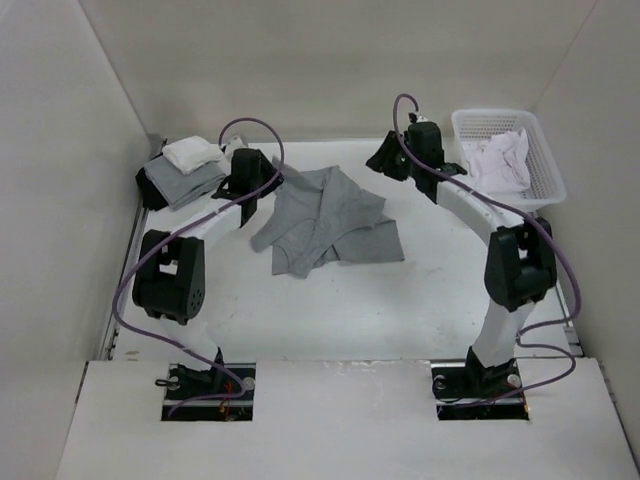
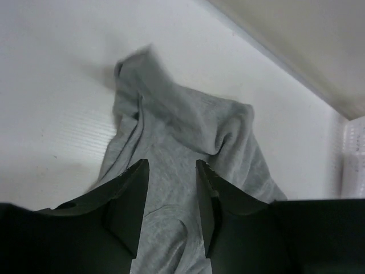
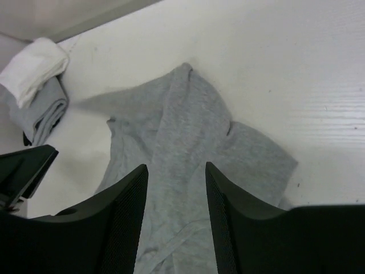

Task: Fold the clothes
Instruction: Flatten the tank top out

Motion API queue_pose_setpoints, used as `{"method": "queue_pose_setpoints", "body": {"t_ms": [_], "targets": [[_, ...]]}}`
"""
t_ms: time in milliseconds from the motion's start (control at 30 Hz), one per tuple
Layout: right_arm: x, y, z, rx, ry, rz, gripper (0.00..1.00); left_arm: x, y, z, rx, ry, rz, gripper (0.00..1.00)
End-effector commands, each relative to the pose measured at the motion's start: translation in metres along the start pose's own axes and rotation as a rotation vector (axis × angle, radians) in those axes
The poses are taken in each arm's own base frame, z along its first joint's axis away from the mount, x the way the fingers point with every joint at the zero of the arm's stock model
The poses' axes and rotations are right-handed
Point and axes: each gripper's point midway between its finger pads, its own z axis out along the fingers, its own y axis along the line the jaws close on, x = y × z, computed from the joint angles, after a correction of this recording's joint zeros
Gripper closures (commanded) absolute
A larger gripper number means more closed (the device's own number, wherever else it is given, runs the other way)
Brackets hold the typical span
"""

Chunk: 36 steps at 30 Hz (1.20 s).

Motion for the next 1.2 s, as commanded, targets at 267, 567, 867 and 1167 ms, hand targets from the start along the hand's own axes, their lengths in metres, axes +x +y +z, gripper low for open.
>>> {"method": "queue_pose_setpoints", "body": {"t_ms": [267,567,867,1167], "targets": [[0.133,0.050,-0.118,-0.202,-0.064,-0.043,0.96,0.095,0.080,-0.139,-0.045,0.028,0.019,0.91],[0.187,0.023,-0.150,-0.192,-0.011,-0.076,0.90,0.140,0.117,-0.153,-0.115,0.172,0.044,0.69],[0.203,0.018,-0.145,-0.199,0.010,-0.059,0.89,0.154,0.116,-0.130,-0.145,0.202,0.101,0.68],[0.199,0.023,-0.140,-0.200,-0.005,-0.048,0.83,0.154,0.122,-0.126,-0.182,0.214,0.144,0.78]]}}
